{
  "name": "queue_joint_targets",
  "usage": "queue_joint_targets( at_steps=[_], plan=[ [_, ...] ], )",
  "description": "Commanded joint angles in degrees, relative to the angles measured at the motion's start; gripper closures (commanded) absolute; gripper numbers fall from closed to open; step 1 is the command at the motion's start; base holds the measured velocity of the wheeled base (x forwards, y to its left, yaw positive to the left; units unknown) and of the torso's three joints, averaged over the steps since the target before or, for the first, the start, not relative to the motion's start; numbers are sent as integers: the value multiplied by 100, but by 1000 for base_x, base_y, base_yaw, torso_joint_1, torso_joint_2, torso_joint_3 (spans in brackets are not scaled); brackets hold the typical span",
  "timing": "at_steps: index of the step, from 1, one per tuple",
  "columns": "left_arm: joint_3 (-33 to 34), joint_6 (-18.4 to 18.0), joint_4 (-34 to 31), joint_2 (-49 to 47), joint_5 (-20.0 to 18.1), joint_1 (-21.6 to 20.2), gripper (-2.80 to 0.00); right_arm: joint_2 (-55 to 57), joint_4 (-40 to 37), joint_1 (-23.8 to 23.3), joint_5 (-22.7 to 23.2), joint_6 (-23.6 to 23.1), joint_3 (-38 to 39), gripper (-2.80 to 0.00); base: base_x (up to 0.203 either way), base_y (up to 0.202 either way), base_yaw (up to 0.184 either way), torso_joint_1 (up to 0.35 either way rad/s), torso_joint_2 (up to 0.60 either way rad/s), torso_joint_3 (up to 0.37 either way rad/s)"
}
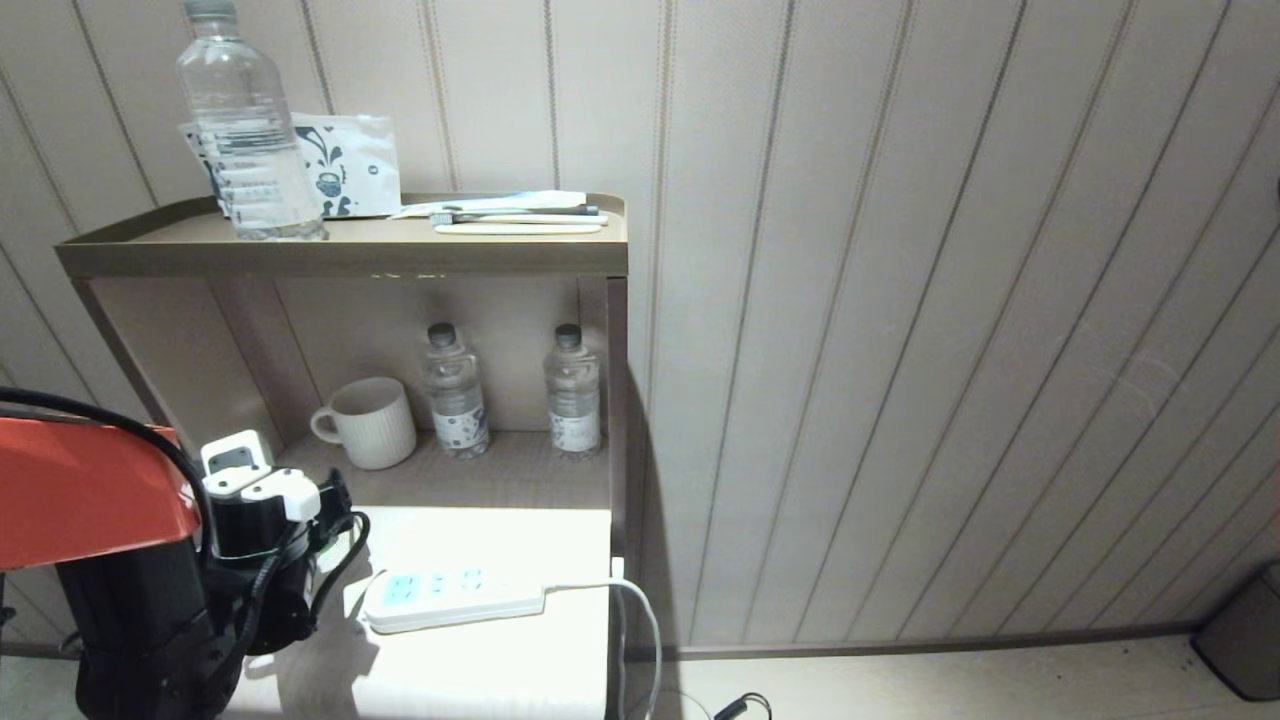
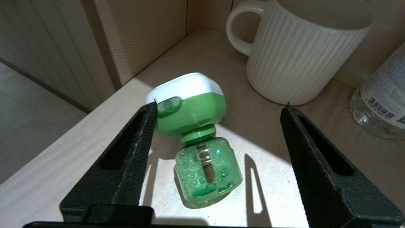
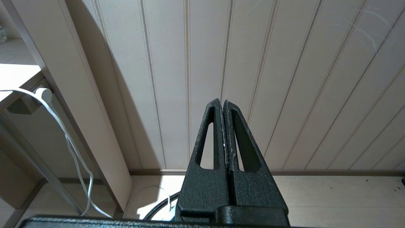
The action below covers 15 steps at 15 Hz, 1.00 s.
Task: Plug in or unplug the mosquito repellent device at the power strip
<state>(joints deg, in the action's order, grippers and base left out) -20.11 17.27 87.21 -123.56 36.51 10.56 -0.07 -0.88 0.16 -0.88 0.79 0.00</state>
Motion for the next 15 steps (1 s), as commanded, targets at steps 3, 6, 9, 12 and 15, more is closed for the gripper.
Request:
queue_joint_targets(
  at_steps=[3,6,9,12,15],
  plan=[
    [28,5,274,112,23,27,-280,7,0,2,2,1,0,0,0,0,0,0,0,0],
    [194,-36,274,533,22,150,-280,7,0,2,0,1,0,0,0,0,0,0,0,0],
    [307,-156,274,883,14,244,-280,7,0,2,0,1,0,0,0,0,0,0,0,0],
    [588,-279,230,1816,-31,273,-280,7,0,2,8,1,0,0,0,0,0,0,0,0],
    [853,-444,-873,3378,-467,301,-280,7,0,2,0,1,0,0,0,0,0,0,0,0]
  ],
)
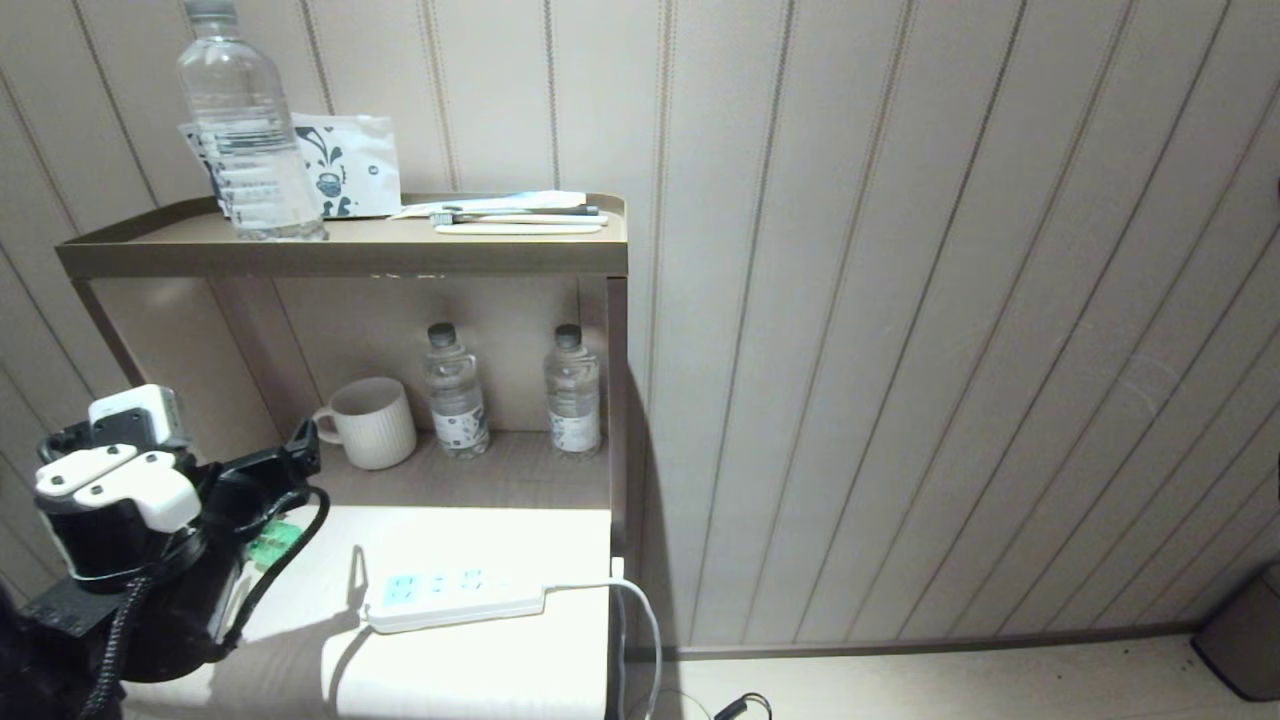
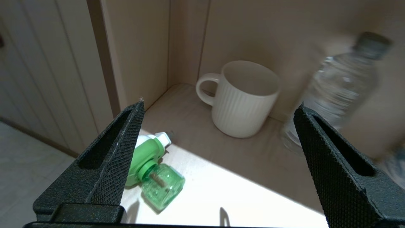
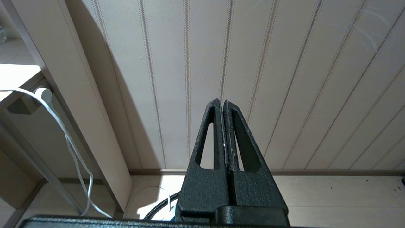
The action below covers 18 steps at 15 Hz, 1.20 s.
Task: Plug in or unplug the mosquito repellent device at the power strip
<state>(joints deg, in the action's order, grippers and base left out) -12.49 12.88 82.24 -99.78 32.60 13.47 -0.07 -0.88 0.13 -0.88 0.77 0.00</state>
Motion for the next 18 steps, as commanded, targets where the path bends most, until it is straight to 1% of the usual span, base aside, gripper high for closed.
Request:
queue_joint_targets(
  at_steps=[1,3,4,6,7,8,9,10,11,12,13,16,18],
  plan=[
    [129,-62,-845,1558,-223,12,-280,7,0,4,0,2,0,0,0,0,0,0,0,0],
    [157,-257,-1773,2711,-421,14,-280,7,0,4,0,2,0,0,0,0,0,0,0,0],
    [155,-404,-2235,3321,-492,14,0,7,0,4,0,2,0,0,0,0,0,0,0,0],
    [76,-760,-3233,4530,-658,-1,0,7,0,4,6,2,0,0,0,0,0,0,0,0],
    [-30,-916,-3868,5188,-777,-60,0,7,0,4,0,2,0,0,0,0,0,0,0,0],
    [-197,-1038,-4697,5854,-993,-196,0,7,0,4,0,2,0,0,0,0,0,0,0,0],
    [-397,-1129,-5630,6419,-1310,-368,0,7,0,4,0,2,0,0,0,0,0,0,0,0],
    [-577,-1206,-6554,6949,-1717,-569,0,7,0,4,1,2,0,0,0,0,0,0,0,0],
    [-648,-1269,-7131,7380,-2082,-775,0,7,0,4,0,2,0,0,0,0,0,0,0,0],
    [-617,-1316,-7475,7723,-2340,-940,0,7,0,4,0,2,0,0,0,0,0,0,0,0],
    [-500,-1349,-7695,8060,-2494,-1045,0,7,0,4,0,2,0,0,0,0,0,0,0,0],
    [196,-1462,-7921,8852,-2641,-1182,0,7,0,4,1,2,0,0,0,0,0,0,0,0],
    [604,-1635,-7945,9503,-2662,-1286,0,7,0,4,0,2,0,0,0,0,0,0,0,0]
  ],
)
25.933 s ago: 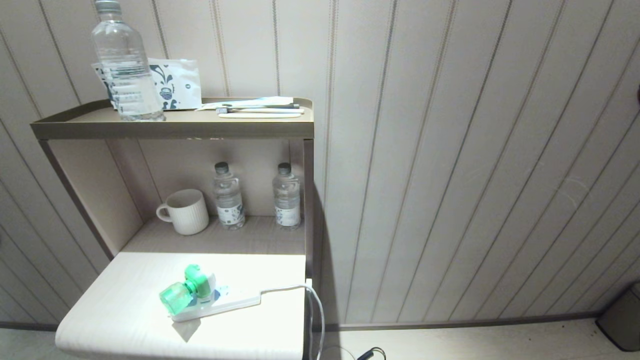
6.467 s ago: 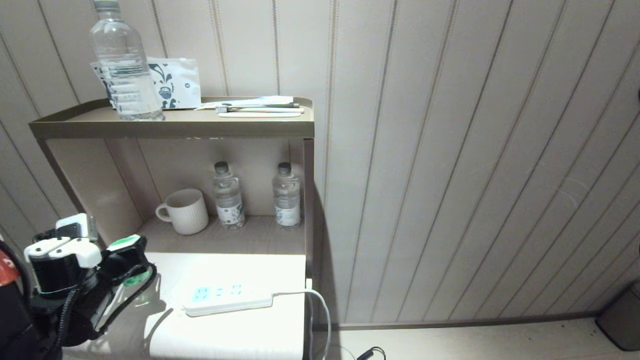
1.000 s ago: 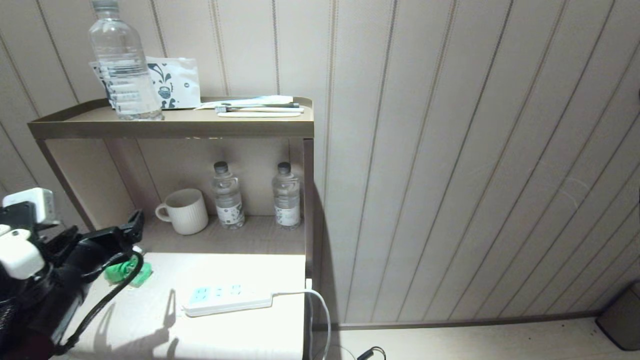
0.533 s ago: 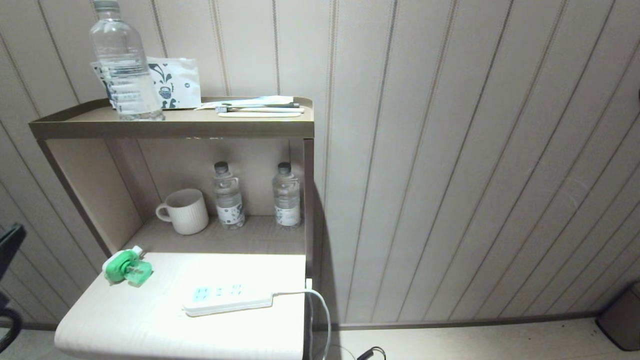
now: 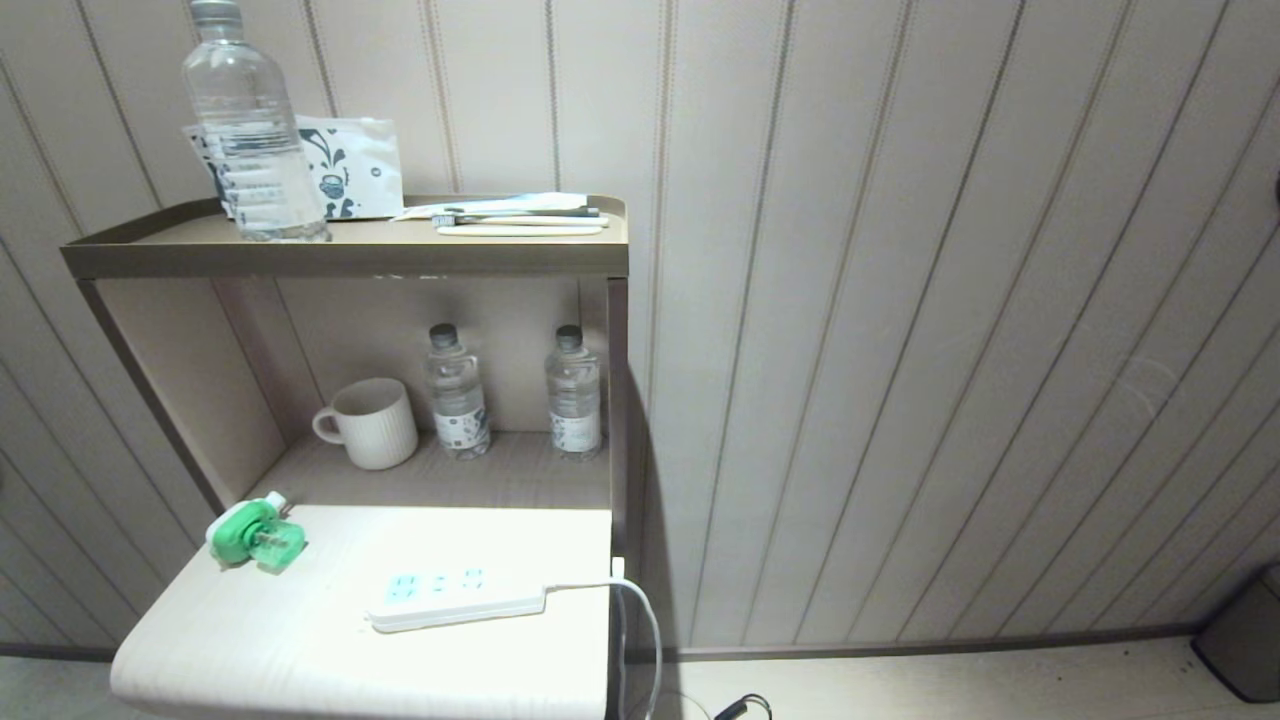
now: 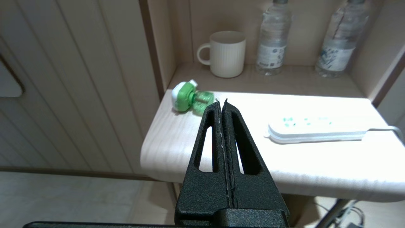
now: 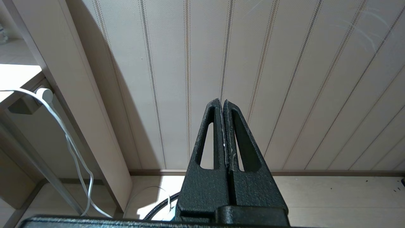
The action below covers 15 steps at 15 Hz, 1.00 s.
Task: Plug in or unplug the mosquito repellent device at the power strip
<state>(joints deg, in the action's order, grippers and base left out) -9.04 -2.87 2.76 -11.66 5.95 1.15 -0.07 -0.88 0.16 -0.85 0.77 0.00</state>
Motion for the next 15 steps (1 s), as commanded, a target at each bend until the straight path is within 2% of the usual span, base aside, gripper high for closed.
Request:
queue_joint_targets(
  at_steps=[1,2,5,8,11,15],
  plan=[
    [510,-215,22,990,-10,-70,0,7,0,2,-3,2,0,0,0,0,0,0,0,0],
    [826,-331,77,1155,-90,-85,0,7,0,2,-2,3,0,0,0,0,0,0,0,0],
    [904,-189,206,1166,-796,-98,0,7,0,2,-3,9,0,0,0,0,0,0,0,0],
    [904,-161,223,1157,-771,-97,0,7,0,2,-3,10,0,0,0,0,0,0,0,0],
    [904,164,225,1157,-656,-97,0,7,0,2,-3,2,0,0,0,0,0,0,0,0],
    [904,173,217,1157,-639,-97,0,7,0,2,-3,2,0,0,0,0,0,0,0,0]
  ],
)
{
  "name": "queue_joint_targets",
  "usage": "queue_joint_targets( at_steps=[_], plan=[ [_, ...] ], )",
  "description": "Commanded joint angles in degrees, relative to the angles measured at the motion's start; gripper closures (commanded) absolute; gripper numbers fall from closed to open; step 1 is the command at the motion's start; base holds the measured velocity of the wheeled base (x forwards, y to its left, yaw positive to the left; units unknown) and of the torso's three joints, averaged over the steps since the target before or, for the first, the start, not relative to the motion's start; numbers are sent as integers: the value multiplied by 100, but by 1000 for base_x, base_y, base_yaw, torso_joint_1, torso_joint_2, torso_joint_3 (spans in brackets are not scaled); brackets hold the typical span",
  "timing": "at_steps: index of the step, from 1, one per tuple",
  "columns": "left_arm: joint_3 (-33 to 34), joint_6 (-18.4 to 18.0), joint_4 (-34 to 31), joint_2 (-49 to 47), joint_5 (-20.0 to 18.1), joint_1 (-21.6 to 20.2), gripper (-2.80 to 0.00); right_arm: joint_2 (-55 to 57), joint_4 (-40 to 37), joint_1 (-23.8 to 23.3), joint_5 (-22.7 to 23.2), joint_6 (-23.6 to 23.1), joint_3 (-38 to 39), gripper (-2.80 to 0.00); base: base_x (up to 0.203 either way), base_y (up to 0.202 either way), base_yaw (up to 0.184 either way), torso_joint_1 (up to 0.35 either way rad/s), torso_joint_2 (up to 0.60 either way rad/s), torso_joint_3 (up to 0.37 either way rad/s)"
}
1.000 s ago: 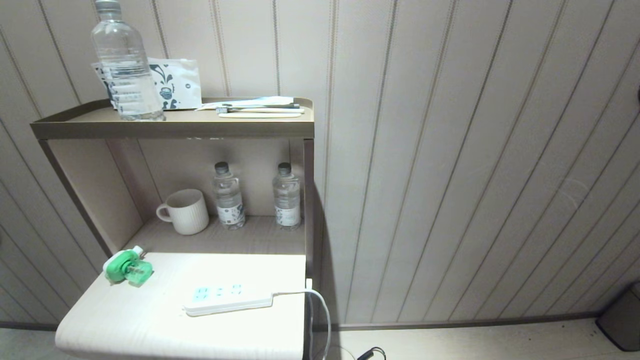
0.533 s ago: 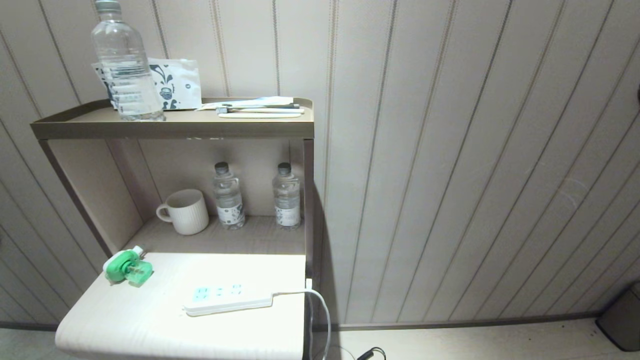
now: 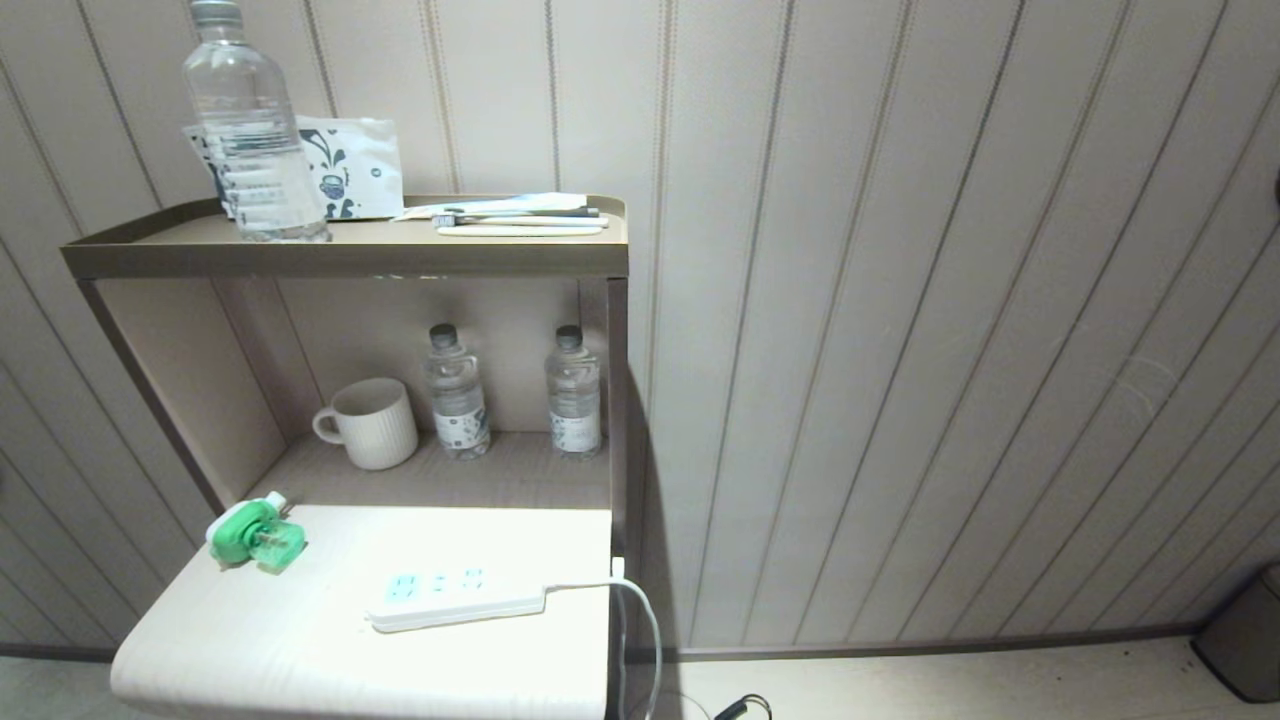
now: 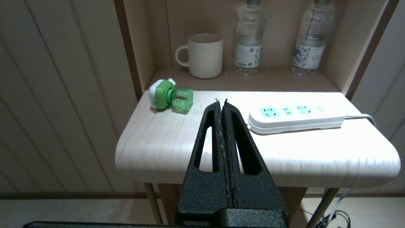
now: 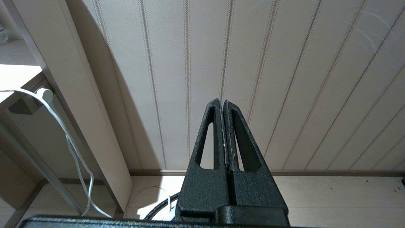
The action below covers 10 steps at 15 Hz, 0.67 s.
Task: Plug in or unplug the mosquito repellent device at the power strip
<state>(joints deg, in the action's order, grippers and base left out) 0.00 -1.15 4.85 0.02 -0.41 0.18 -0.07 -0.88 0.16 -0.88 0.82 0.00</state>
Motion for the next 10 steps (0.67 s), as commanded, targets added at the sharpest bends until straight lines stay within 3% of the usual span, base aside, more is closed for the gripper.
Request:
queue_joint_targets(
  at_steps=[1,4,10],
  plan=[
    [0,28,16,-11,-2,-1,0,7,0,2,0,6,0,0,0,0,0,0,0,0],
    [0,36,16,-11,-2,-1,0,7,0,2,26,-214,0,0,0,0,0,0,0,0],
    [0,18,16,-11,-11,-1,0,7,9,2,0,41,0,0,0,0,0,0,0,0]
  ],
)
